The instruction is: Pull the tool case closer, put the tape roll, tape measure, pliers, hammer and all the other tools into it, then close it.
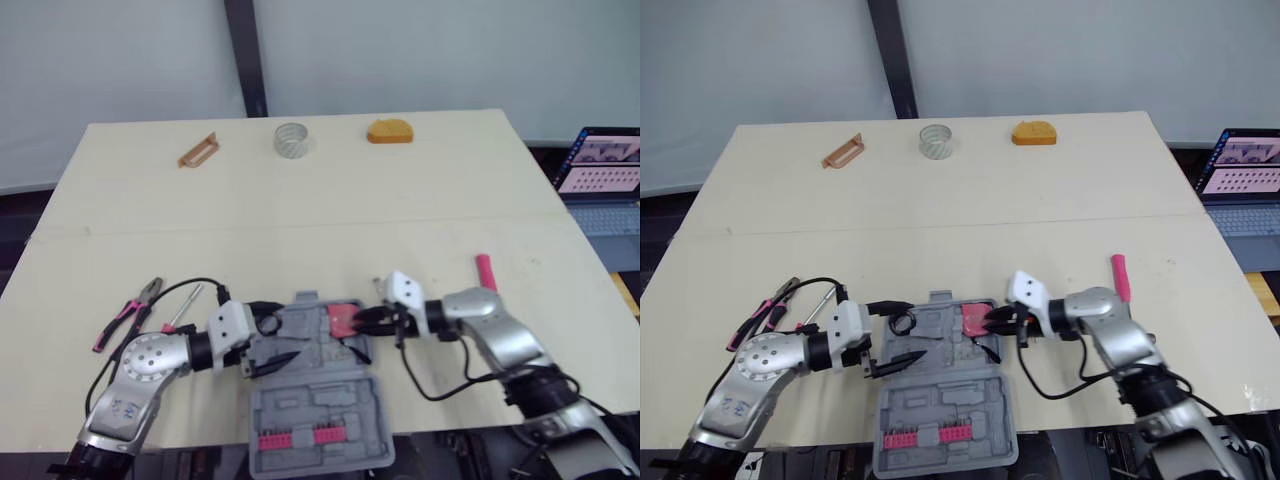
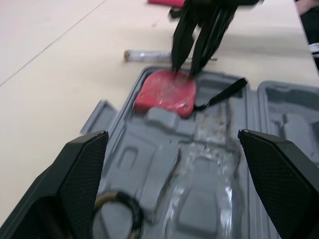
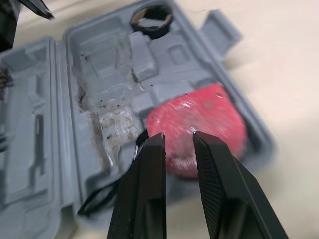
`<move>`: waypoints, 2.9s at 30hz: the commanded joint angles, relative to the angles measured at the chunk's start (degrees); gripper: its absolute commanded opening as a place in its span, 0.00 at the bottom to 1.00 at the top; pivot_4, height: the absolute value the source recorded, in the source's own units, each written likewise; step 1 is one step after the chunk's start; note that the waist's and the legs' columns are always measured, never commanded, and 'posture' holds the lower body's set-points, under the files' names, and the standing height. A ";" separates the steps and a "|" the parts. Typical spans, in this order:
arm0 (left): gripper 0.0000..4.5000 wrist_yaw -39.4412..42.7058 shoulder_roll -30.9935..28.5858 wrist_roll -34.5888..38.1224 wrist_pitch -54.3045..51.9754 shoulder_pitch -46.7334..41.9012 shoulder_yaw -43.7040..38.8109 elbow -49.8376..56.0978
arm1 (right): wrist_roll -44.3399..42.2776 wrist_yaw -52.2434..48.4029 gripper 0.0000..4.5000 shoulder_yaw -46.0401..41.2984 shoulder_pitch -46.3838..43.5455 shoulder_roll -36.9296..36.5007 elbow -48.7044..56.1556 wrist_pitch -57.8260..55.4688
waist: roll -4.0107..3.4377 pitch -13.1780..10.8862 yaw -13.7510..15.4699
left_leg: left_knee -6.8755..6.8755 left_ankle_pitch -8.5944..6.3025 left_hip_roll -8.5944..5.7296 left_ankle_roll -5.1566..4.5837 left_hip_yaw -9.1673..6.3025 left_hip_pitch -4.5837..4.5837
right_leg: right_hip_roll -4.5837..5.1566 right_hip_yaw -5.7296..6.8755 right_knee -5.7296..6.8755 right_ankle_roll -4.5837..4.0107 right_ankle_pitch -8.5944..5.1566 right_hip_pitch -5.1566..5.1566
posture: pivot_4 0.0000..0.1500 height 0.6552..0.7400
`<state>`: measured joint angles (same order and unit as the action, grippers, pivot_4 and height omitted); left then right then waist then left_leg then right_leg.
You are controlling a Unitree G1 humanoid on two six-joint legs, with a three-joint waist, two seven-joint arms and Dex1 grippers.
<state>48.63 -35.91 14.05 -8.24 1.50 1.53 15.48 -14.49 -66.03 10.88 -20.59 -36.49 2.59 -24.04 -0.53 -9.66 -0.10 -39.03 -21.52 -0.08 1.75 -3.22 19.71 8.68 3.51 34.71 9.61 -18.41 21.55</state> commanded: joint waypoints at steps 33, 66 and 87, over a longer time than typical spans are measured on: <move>1.00 3.22 -14.00 3.65 6.69 24.59 -45.57 -32.54 | -4.28 1.91 0.99 -34.13 22.39 -19.11 -28.65 8.31 | 0.15 -0.24 -0.14 | 0.21 -0.19 0.05 -0.17 0.52 -0.30 | 0.00 -0.26 -0.36 -0.06 -0.03 -0.04 | 1.00 1.00; 1.00 2.14 -9.49 6.64 0.62 23.04 -39.15 -14.89 | -13.13 1.62 0.99 -31.09 23.57 -17.89 -0.52 -5.48 | 0.17 -0.26 0.04 | 0.19 -0.26 0.13 -0.11 0.64 -0.37 | -0.01 -0.37 -0.21 -0.05 -0.02 -0.02 | 1.00 1.00; 1.00 -7.54 -6.84 5.63 -3.47 5.98 -33.49 -23.61 | -16.52 5.55 0.99 -0.29 -10.05 -0.37 19.10 -16.33 | 0.29 -0.33 -0.02 | -0.06 -0.29 0.20 -0.05 0.46 -0.22 | -0.04 -0.01 0.06 -0.03 -0.01 0.05 | 1.00 1.00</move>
<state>41.37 -41.34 19.89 -12.92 8.21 -29.88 -6.78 -30.65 -60.63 10.57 -29.49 -37.17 19.40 -40.33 -0.24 -9.99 -0.11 -39.08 -21.81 0.12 1.70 -2.76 19.49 8.63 3.51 34.79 9.59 -18.42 21.59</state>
